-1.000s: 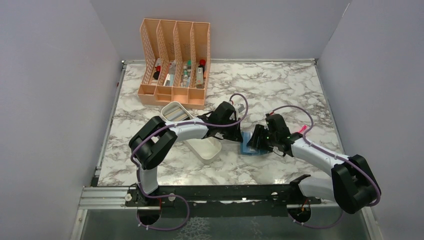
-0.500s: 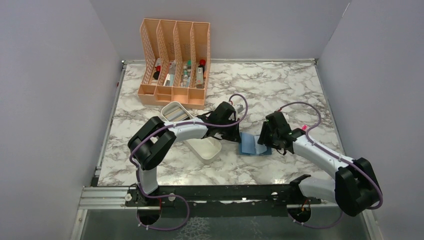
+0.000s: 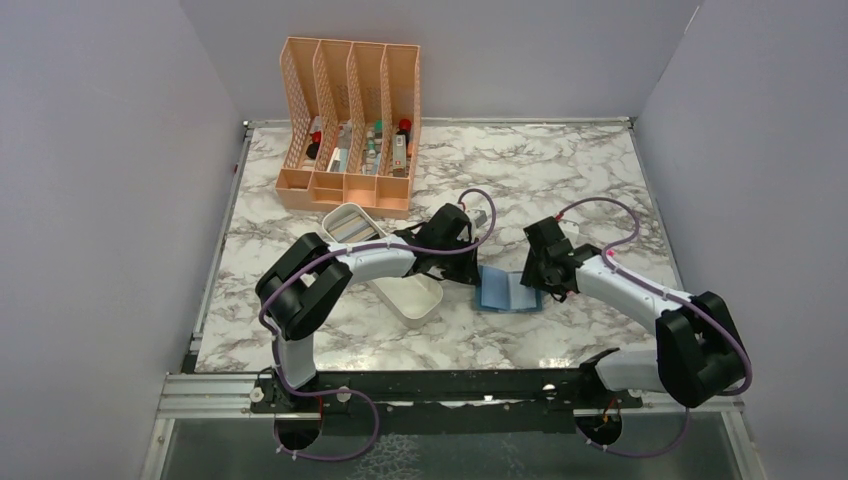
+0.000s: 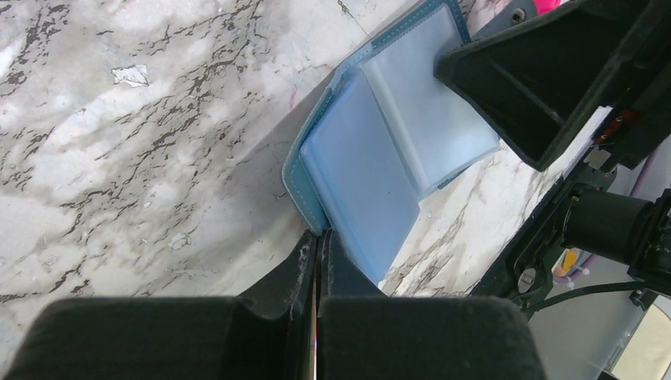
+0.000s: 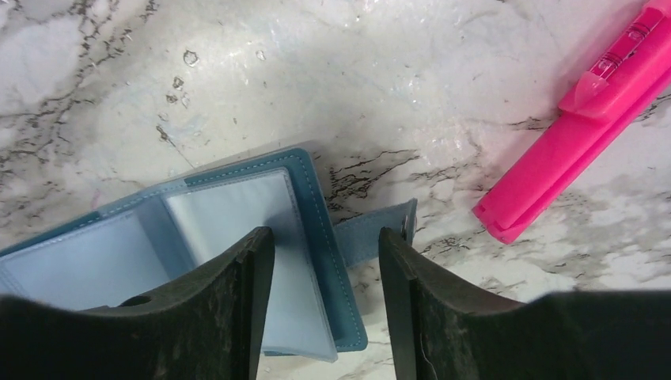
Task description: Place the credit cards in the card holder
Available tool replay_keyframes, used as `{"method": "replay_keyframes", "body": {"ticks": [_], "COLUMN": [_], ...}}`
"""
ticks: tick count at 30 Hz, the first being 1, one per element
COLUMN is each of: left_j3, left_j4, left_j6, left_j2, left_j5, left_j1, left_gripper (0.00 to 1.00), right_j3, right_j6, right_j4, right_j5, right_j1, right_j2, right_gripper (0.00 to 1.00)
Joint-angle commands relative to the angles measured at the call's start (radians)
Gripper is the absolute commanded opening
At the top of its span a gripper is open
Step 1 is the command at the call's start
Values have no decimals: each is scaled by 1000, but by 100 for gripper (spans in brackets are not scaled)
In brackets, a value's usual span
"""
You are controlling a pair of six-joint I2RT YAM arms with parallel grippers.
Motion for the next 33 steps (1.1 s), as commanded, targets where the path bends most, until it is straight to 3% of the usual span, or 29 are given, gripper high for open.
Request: {"method": "replay_keyframes", "body": {"ticks": [1,7,14,21,29,33], "left_j3": [34,35,49,52,110,142], "left_j4": [-32,-52,-65,-67,-135,-137], "left_j6": [25,16,16,-5,-5,-21], "left_j2": [-10,-8,15,18,-24,-50], "left_j5": [-38,-128,-151,-165,-237,-219], "left_j1": [-6,-3,-2,-3,-2,-2], "left_gripper": [0,0,0,10,36,39], "right_j3": [9,20,-8,3,-8,-10], "right_j6": [13,-9,-55,-75,-71,-73], "right_j4": [-21,-15,32,39,46,52], "right_j5": [6,15,-63,-88,-90,-95], "right_j1": [-2,-2,6,8,8,8], "right_j2": [20,36,14,45,18,25], "right_gripper": [52,25,6,3,3,3]}}
